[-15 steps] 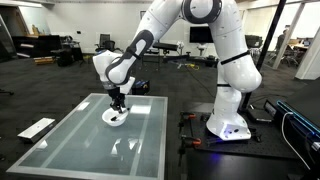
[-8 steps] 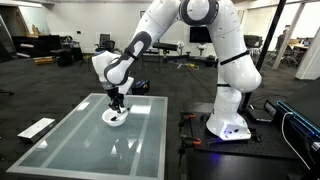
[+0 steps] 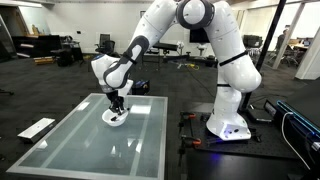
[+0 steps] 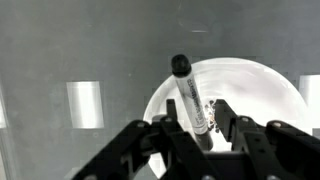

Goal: Move the marker from the bowl to the left side of the table

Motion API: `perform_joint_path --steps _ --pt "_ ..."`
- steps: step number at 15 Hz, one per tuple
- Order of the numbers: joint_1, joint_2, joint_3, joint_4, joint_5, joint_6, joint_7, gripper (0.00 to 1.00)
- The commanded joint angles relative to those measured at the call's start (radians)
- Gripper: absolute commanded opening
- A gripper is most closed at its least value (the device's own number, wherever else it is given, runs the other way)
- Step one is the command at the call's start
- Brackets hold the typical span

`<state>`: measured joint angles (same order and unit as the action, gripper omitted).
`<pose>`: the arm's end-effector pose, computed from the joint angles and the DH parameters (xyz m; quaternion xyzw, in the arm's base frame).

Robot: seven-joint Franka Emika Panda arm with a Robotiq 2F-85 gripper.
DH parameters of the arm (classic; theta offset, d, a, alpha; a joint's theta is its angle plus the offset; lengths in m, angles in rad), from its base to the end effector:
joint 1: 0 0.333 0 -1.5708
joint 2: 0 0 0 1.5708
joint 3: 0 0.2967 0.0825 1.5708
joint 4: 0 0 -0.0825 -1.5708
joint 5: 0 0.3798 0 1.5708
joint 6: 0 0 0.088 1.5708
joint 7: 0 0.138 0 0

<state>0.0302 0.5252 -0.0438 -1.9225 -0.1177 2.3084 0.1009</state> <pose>0.5947 -0.0134 0.1608 0.9962 -0.0124 -0.0672 0.0548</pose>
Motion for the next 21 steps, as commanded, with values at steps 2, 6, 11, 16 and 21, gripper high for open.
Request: perform_joint_path --steps 2,6,11,16,21 --pt "-0.002 0.015 0.0 0.03 0.006 -0.026 -0.007 0.38" --pt "0.0 0.016 -0.002 0.036 0.003 -0.034 -0.003 0.0" --pt "0.007 -0.008 -0.007 0.03 -0.003 -0.042 0.012 0.04" --pt "0.008 -0.087 -0.008 -0.008 -0.003 -0.078 0.016 0.04" --pt "0.024 -0.218 -0.014 -0.068 -0.047 -0.138 0.044 0.04"
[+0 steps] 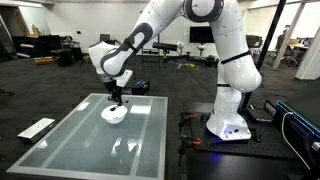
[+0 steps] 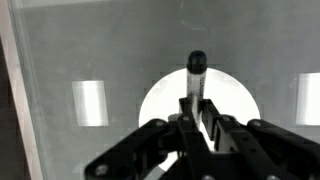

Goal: Move the marker from the bowl to the left side of the table

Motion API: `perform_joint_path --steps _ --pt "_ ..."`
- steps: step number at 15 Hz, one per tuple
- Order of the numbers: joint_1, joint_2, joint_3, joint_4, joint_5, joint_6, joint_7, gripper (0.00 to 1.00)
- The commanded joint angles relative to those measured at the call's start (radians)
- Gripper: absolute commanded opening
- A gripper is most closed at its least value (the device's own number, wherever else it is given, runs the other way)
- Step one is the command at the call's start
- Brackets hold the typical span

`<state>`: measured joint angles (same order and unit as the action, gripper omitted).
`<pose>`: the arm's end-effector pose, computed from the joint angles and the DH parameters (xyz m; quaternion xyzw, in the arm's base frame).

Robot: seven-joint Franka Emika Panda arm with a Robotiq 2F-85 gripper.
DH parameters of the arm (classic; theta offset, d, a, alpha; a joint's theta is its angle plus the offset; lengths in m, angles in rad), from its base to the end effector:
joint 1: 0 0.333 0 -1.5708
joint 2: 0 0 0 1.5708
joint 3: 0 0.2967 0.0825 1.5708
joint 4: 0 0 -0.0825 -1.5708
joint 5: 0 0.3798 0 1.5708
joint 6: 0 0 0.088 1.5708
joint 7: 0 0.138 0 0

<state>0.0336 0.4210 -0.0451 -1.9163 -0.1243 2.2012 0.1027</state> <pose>0.5961 -0.0140 0.2181 0.9959 -0.0156 -0.0653 0.0599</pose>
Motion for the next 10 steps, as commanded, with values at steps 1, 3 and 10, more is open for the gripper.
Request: perform_joint_path --steps 1,3,10 --pt "0.022 -0.139 -0.012 -0.086 -0.054 -0.029 0.05 0.04" --pt "0.025 -0.197 -0.007 -0.114 -0.079 -0.008 0.071 0.04" --pt "0.076 -0.316 0.045 -0.141 -0.189 0.074 0.201 0.04"
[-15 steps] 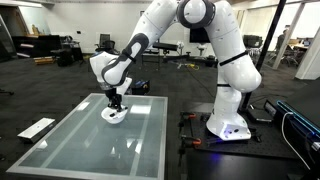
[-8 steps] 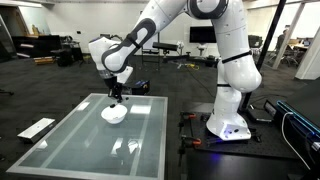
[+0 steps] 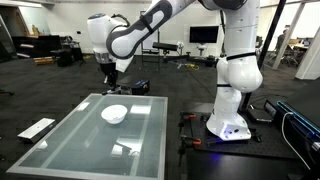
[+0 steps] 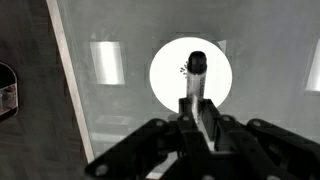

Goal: Move the marker from the bowl to the left side of the table

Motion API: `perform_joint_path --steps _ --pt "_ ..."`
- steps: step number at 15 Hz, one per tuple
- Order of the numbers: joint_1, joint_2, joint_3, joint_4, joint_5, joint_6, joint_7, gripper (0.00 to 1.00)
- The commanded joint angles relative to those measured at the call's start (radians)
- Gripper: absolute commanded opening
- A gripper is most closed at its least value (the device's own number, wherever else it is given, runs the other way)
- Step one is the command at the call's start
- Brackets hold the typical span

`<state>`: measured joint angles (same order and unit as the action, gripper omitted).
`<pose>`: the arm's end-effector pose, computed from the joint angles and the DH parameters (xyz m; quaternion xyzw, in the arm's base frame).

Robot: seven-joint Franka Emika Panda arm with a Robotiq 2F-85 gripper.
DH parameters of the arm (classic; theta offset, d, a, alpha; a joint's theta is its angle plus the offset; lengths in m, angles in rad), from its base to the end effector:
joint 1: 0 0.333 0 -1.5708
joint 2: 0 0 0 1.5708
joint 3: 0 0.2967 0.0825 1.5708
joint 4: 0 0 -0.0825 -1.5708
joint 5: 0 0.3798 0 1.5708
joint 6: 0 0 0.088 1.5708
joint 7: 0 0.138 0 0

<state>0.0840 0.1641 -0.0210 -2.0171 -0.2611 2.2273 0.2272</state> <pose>0.5835 0.0226 0.3300 0.9940 -0.0043 0.0379 0.1022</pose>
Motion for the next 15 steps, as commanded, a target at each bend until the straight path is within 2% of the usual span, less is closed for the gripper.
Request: perform_joint_path --steps 1,8,15 --pt "0.034 -0.066 0.031 -0.037 -0.069 0.06 0.099 0.04" --pt "0.08 -0.043 0.087 -0.018 -0.091 0.178 0.224 0.04" --pt "0.127 0.006 0.084 -0.037 -0.142 0.328 0.366 0.04"
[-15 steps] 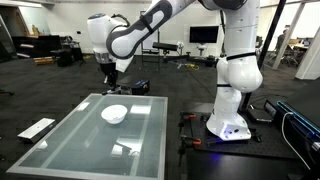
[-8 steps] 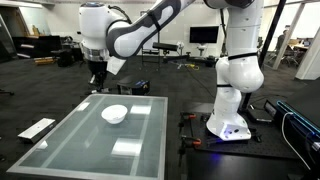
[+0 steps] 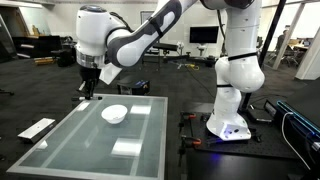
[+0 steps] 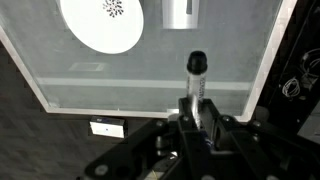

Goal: Move the marker from the bowl to the left side of the table

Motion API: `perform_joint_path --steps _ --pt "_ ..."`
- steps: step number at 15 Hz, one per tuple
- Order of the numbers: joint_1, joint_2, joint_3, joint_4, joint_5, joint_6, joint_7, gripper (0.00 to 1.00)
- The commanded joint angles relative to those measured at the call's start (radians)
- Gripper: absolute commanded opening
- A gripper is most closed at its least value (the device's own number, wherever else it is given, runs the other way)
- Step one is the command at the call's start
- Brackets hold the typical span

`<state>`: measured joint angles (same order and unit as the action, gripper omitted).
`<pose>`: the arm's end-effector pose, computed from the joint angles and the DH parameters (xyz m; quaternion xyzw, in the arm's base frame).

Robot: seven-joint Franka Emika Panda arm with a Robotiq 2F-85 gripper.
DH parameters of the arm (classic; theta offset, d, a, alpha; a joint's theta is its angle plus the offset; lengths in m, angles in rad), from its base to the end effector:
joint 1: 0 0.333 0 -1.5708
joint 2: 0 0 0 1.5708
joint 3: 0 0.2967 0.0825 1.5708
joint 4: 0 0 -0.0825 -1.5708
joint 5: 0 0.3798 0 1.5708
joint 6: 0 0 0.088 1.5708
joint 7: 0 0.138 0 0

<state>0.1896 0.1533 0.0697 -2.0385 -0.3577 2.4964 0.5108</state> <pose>0.5905 0.1513 0.3553 0.9811 0.0000 0.1850 0.0569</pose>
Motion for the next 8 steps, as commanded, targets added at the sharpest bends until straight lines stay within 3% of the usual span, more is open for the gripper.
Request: perform_joint_path --steps 1,7,8 --pt "0.031 0.026 -0.01 -0.017 -0.058 0.073 0.105 0.04" --pt "0.069 0.099 -0.007 -0.028 -0.054 0.123 0.135 0.04" --pt "0.067 0.085 -0.014 -0.018 -0.048 0.093 0.121 0.18"
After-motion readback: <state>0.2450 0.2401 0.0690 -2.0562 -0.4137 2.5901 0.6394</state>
